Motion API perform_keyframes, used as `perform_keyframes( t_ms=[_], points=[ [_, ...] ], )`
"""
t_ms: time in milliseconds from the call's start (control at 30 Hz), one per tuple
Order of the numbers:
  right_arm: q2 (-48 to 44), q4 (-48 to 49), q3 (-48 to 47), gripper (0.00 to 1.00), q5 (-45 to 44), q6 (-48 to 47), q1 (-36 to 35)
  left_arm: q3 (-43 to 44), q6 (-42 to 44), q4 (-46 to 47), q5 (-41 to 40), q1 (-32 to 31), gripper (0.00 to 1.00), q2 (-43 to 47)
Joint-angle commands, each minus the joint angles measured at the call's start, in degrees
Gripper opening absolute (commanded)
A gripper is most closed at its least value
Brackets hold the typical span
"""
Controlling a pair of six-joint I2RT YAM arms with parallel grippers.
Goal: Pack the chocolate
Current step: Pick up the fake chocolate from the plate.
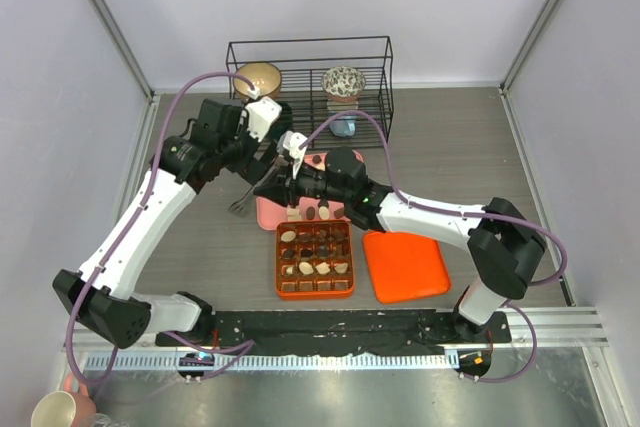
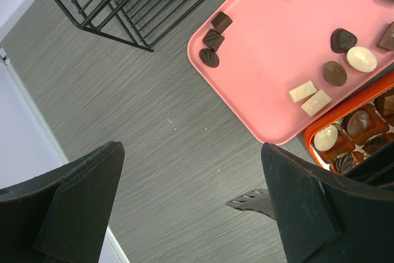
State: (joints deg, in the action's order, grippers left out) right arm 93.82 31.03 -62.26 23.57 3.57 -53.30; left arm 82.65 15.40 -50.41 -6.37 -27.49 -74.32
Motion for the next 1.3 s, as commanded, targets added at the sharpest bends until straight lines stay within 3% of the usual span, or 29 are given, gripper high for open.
perform_keyframes(
  t_ms=[0,233,667,1267],
  points=[
    [0.7,5.5,-3.6,0.21,-2.8,1.0,-0.3,0.8,-0.6,-1.1,2.9,-1.8,1.00,0.8],
    [2.5,14.8,-3.4,0.18,-7.0,5.5,-0.3,-1.2,-0.5,-0.8,2.7,-1.9,1.00,2.3],
    [3.7,15.5,-4.6,0.35,-8.9,5.8,-0.3,-1.2,-0.8,-1.1,4.3,-1.9,1.00,3.2],
    [5.1,16.7,-6.0,0.36,-9.9,6.8,-0.4,-1.1,-0.5,-2.2,5.0,-1.9,1.00,4.3]
  ],
)
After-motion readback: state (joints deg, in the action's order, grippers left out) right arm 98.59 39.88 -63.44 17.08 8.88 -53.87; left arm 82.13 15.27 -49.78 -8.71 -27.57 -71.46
